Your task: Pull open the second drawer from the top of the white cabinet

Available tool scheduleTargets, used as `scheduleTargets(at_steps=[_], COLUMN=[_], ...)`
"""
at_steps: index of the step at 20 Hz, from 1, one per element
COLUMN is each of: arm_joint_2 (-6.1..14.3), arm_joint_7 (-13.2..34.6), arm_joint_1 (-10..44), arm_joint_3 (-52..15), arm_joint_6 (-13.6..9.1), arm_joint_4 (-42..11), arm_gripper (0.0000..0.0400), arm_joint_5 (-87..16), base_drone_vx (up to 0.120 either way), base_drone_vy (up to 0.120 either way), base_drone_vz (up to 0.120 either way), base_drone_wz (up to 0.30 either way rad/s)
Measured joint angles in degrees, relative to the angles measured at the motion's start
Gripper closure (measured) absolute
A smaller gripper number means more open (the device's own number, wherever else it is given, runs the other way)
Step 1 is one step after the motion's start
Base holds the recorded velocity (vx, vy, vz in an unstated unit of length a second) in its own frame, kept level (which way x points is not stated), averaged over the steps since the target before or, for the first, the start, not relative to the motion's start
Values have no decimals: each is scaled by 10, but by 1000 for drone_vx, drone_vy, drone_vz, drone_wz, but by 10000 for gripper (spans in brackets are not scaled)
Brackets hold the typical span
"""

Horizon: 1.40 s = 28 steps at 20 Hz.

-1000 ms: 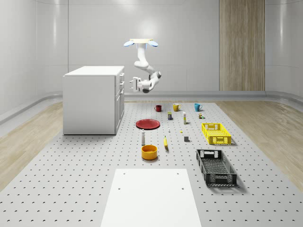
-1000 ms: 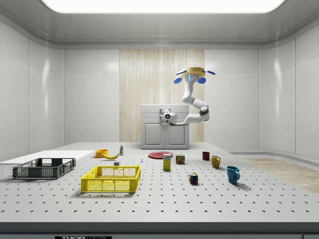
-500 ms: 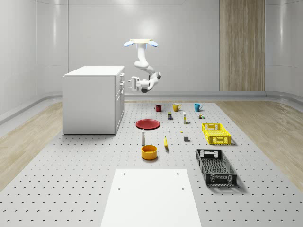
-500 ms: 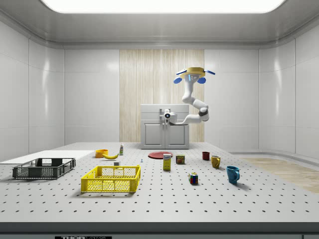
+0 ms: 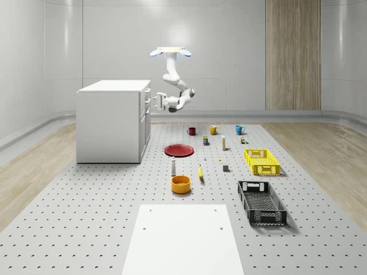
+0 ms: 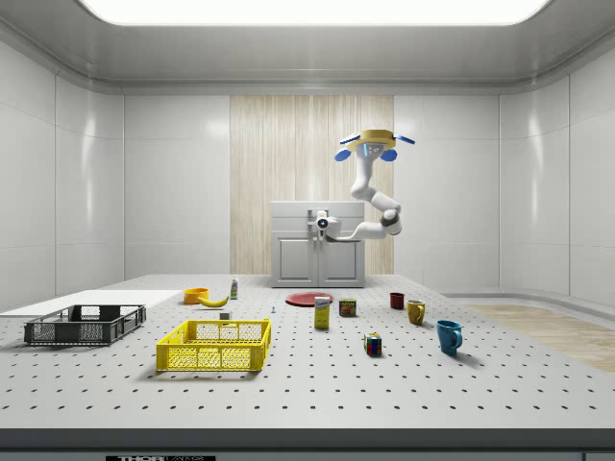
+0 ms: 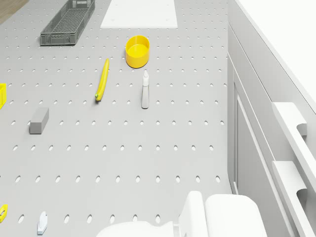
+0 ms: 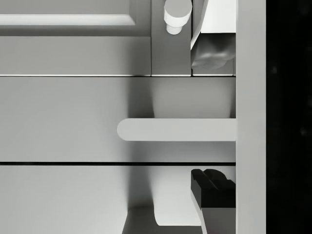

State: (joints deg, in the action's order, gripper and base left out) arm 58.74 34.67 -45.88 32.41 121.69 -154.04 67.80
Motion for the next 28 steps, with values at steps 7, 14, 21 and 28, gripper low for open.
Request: scheduleTargets(at_steps=[7,14,21,28], arm_joint_2=[-17,-36,-47,-59], arm_joint_7=[-15,-29,-42,-51], arm_joint_1=[-6,-8,0,8], arm_joint_3=[-21,-42,-51,-65], arm_joint_6=[11,18,13,9], arm_joint_4=[2,5,3,4], arm_gripper=[100,100,100,100], arm_joint_5=[32,62,79,98], base_drone_vx=[0,0,0,0], base_drone_vy=[0,0,0,0], base_drone_vz=[0,0,0,0], base_drone_wz=[0,0,0,0])
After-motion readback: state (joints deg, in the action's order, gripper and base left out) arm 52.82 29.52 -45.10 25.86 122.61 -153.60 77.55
